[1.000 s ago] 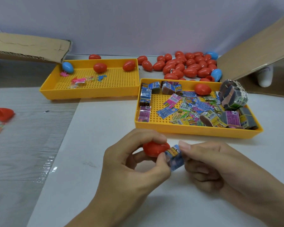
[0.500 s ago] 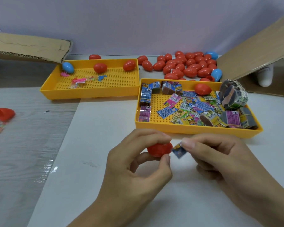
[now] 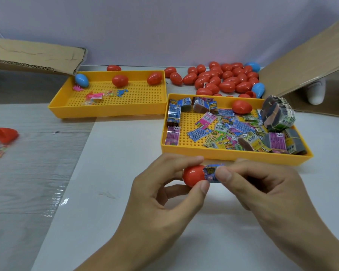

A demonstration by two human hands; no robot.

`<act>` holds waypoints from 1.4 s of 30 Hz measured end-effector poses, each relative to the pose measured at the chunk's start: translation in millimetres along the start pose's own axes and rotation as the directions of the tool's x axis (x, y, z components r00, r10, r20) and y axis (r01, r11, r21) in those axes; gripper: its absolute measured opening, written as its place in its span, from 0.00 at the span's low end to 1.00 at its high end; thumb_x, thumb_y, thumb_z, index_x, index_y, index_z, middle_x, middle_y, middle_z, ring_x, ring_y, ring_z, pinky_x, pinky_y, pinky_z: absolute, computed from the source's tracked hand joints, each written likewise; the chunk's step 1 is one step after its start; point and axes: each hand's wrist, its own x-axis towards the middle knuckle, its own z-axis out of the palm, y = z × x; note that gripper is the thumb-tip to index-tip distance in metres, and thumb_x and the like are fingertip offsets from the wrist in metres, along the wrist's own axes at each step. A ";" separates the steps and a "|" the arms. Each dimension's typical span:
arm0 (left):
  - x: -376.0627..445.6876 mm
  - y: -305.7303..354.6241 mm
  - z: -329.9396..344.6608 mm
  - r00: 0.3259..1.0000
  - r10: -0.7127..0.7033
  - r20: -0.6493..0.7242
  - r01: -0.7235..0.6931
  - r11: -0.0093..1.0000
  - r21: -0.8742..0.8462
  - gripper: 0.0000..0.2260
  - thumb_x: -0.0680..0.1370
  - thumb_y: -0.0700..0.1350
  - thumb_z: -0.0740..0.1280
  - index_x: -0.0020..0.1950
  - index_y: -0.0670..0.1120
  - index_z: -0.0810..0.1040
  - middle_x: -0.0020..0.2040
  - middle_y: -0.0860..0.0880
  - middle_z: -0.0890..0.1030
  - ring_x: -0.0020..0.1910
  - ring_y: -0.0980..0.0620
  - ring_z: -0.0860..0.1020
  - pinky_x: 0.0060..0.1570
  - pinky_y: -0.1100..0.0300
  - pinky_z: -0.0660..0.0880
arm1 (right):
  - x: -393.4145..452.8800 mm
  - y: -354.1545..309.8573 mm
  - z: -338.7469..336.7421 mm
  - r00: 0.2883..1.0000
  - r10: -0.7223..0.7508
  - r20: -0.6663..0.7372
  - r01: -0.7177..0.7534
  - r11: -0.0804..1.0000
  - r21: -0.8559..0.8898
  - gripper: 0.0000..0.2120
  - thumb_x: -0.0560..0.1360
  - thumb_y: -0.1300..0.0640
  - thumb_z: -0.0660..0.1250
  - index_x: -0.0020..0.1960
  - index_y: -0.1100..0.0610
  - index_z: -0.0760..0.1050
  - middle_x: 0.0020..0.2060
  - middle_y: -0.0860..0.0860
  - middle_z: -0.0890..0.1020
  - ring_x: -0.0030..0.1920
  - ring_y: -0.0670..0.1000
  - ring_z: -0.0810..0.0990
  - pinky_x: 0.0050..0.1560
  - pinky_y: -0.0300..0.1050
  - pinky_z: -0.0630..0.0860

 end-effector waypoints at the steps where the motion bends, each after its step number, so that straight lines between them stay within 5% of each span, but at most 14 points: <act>1: 0.1 0.2 -0.7 1.000 -0.003 0.002 0.003 1.000 0.001 0.14 0.74 0.43 0.73 0.59 0.50 0.82 0.52 0.49 0.81 0.51 0.42 0.83 0.47 0.56 0.82 | -0.5 0.2 0.3 1.000 -0.007 0.004 0.007 1.000 -0.001 0.11 0.68 0.40 0.71 0.36 0.46 0.85 0.26 0.55 0.65 0.26 0.42 0.63 0.28 0.30 0.63; 11: -0.9 1.6 -1.2 0.999 -0.029 0.034 0.030 0.999 -0.012 0.17 0.73 0.44 0.72 0.62 0.51 0.82 0.53 0.50 0.80 0.52 0.44 0.82 0.48 0.60 0.81 | 1.0 3.1 -2.0 0.999 -0.022 0.029 0.022 0.999 0.029 0.15 0.68 0.35 0.70 0.39 0.46 0.85 0.26 0.44 0.67 0.27 0.42 0.64 0.29 0.30 0.63; 17: 0.4 1.1 -0.9 0.999 -0.025 0.023 0.026 0.999 -0.025 0.18 0.73 0.43 0.73 0.62 0.50 0.82 0.52 0.49 0.80 0.50 0.46 0.82 0.48 0.61 0.80 | 0.5 1.3 -1.6 0.999 -0.020 0.039 0.022 0.998 -0.060 0.09 0.68 0.41 0.71 0.37 0.45 0.85 0.27 0.56 0.70 0.28 0.43 0.65 0.29 0.31 0.63; 23: 0.4 0.8 -1.4 1.000 0.014 0.012 -0.015 1.000 0.016 0.17 0.72 0.43 0.73 0.61 0.50 0.83 0.51 0.50 0.80 0.49 0.48 0.82 0.47 0.59 0.82 | 0.5 5.1 -2.5 0.999 -0.011 0.031 0.013 0.998 -0.066 0.11 0.67 0.40 0.72 0.36 0.47 0.85 0.26 0.51 0.66 0.28 0.43 0.66 0.29 0.34 0.63; 26: 0.7 0.8 -0.8 0.999 0.046 -0.001 -0.046 0.998 0.039 0.17 0.72 0.42 0.73 0.61 0.49 0.82 0.51 0.49 0.80 0.49 0.47 0.82 0.46 0.58 0.82 | 1.8 4.6 -1.8 1.000 0.012 0.018 -0.011 0.999 -0.050 0.14 0.64 0.38 0.73 0.37 0.48 0.84 0.29 0.49 0.74 0.30 0.46 0.72 0.28 0.44 0.67; 28: 0.5 0.5 -0.8 0.997 0.074 -0.021 -0.073 0.996 0.049 0.18 0.72 0.41 0.72 0.62 0.48 0.81 0.51 0.49 0.79 0.48 0.47 0.81 0.46 0.59 0.82 | 2.8 2.2 -0.9 1.000 0.027 0.015 -0.027 0.999 -0.027 0.16 0.64 0.35 0.73 0.37 0.47 0.84 0.33 0.49 0.79 0.30 0.43 0.75 0.26 0.39 0.69; 32: -1.1 1.3 -1.4 0.982 0.180 -0.049 -0.171 0.975 0.145 0.20 0.73 0.40 0.72 0.65 0.44 0.79 0.51 0.46 0.79 0.48 0.46 0.82 0.46 0.59 0.82 | 2.3 -1.1 -0.4 0.993 0.114 0.027 -0.116 0.992 0.057 0.13 0.67 0.40 0.70 0.39 0.48 0.86 0.34 0.51 0.84 0.26 0.45 0.78 0.24 0.38 0.74; 36: -2.2 4.6 -1.0 0.970 0.232 -0.070 -0.211 0.950 0.228 0.18 0.73 0.41 0.73 0.62 0.46 0.80 0.51 0.48 0.82 0.49 0.48 0.83 0.47 0.62 0.81 | 3.7 -3.4 -1.6 0.977 0.206 0.045 -0.211 0.967 0.144 0.14 0.70 0.44 0.72 0.41 0.55 0.86 0.35 0.55 0.85 0.34 0.54 0.84 0.26 0.40 0.75; 39: -3.1 6.6 -0.7 0.964 0.260 -0.058 -0.233 0.927 0.295 0.13 0.73 0.42 0.73 0.58 0.46 0.81 0.52 0.51 0.83 0.49 0.51 0.84 0.48 0.63 0.81 | 3.0 -3.9 -1.3 0.983 0.181 0.008 -0.181 0.979 0.095 0.07 0.72 0.49 0.74 0.40 0.53 0.86 0.34 0.52 0.85 0.35 0.53 0.86 0.24 0.42 0.76; 42: -3.9 6.8 1.2 0.951 0.305 -0.042 -0.268 0.887 0.375 0.13 0.73 0.42 0.72 0.57 0.42 0.80 0.52 0.48 0.83 0.49 0.52 0.84 0.48 0.61 0.81 | 2.2 -5.4 0.5 0.980 0.198 -0.016 -0.192 0.967 0.166 0.11 0.68 0.46 0.74 0.41 0.54 0.85 0.35 0.54 0.85 0.36 0.56 0.86 0.25 0.42 0.75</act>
